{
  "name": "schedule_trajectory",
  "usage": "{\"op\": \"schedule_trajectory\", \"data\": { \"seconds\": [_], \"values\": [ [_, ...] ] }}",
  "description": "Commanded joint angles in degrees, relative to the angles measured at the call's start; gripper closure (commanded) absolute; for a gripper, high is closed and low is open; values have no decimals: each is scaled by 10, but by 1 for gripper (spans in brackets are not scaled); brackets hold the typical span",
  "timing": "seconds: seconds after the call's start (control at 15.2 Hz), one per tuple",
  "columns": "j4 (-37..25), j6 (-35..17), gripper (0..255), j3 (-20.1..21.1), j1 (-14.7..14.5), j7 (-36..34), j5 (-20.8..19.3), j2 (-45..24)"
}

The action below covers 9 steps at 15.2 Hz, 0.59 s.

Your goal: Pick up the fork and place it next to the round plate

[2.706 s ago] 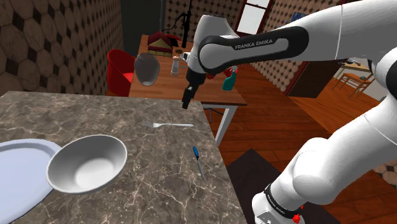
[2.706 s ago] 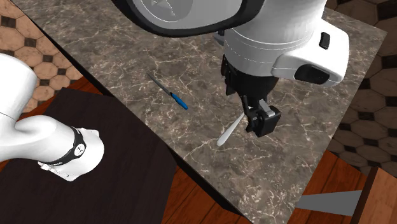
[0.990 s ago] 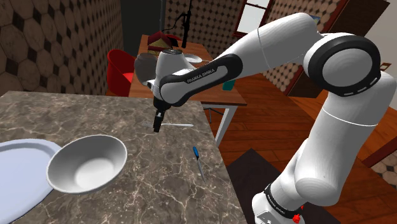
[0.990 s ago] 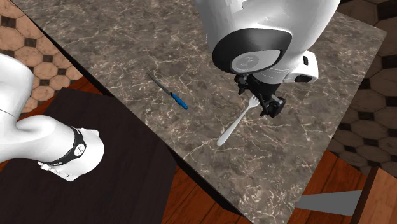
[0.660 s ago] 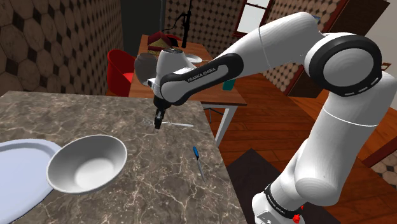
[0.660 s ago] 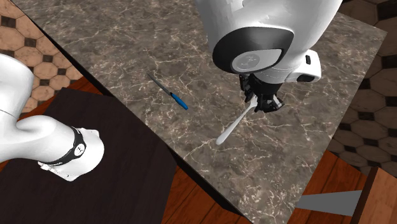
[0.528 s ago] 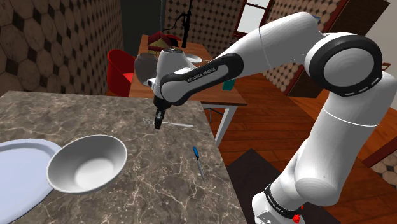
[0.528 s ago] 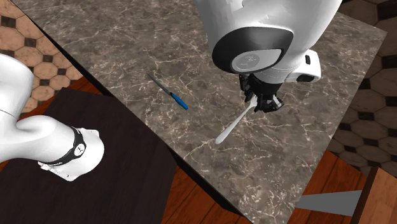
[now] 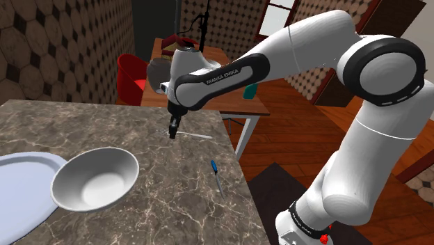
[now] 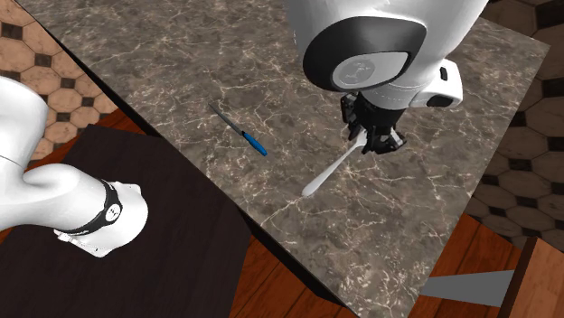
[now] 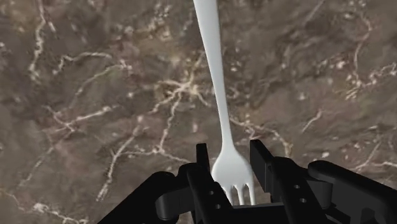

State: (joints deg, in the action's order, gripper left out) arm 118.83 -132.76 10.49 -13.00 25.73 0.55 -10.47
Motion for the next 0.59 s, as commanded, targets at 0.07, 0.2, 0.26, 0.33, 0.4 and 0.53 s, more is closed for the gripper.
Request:
{"op": "schedule_trajectory", "data": {
  "seconds": [0.07, 0.2, 0.26, 0.33, 0.4, 0.53],
  "values": [
    [-8, 21, 255, 0, 1, 2, 3, 12],
    [-15, 35, 255, 1, 1, 2, 4, 20],
    [-18, 42, 255, 1, 2, 3, 5, 24],
    [-22, 49, 255, 1, 2, 3, 6, 27],
    [-26, 57, 255, 1, 2, 3, 6, 31],
    [-33, 71, 255, 1, 2, 4, 8, 38]
  ]
}}
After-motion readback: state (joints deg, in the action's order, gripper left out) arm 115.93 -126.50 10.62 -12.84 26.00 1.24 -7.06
